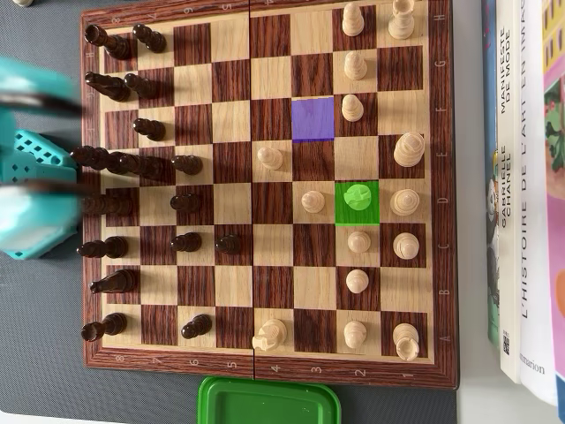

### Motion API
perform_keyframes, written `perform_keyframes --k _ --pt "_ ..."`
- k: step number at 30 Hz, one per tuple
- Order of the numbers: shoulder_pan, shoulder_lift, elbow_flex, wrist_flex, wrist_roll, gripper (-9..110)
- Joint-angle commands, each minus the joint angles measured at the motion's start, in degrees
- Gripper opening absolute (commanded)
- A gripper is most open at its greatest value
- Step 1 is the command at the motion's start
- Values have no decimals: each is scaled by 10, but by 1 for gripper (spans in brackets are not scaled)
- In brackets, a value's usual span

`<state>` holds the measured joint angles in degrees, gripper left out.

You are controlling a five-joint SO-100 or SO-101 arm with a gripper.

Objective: Play chess

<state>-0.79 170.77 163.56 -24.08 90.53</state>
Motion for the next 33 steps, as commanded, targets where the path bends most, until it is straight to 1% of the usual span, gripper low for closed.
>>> perform_keyframes --k 1,13,17,21,33 --pt "-2 37 21 -92 0 14" --pt "4 172 136 -300 -3 14" --pt "5 208 149 -334 -3 14" --pt "4 211 160 -397 -3 14" --pt "5 211 175 -649 -4 14"
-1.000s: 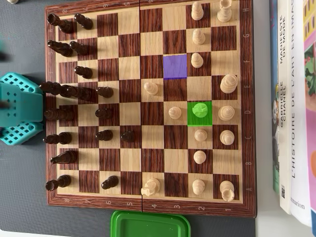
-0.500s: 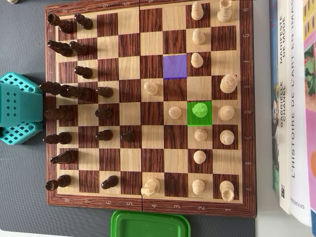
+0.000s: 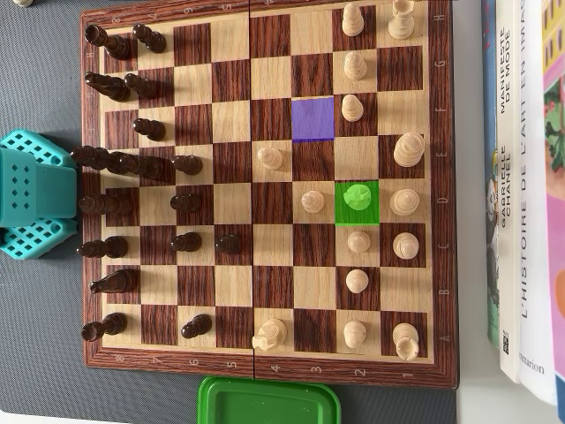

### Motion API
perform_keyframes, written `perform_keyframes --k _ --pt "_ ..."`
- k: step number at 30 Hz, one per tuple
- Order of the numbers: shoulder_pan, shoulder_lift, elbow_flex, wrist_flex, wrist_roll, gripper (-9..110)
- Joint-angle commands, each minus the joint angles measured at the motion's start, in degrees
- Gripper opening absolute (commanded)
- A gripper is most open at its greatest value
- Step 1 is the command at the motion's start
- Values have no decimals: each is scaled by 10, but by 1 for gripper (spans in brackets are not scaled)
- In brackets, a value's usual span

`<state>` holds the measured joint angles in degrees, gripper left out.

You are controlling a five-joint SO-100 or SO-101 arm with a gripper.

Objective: Play chess

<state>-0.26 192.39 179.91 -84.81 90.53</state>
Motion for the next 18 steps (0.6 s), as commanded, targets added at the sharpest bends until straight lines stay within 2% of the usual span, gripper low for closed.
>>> perform_keyframes --k 1,11,18 --pt "0 -5 11 -57 -4 14" --pt "0 -5 11 -185 -37 14" --pt "-7 -5 11 -187 -33 14"
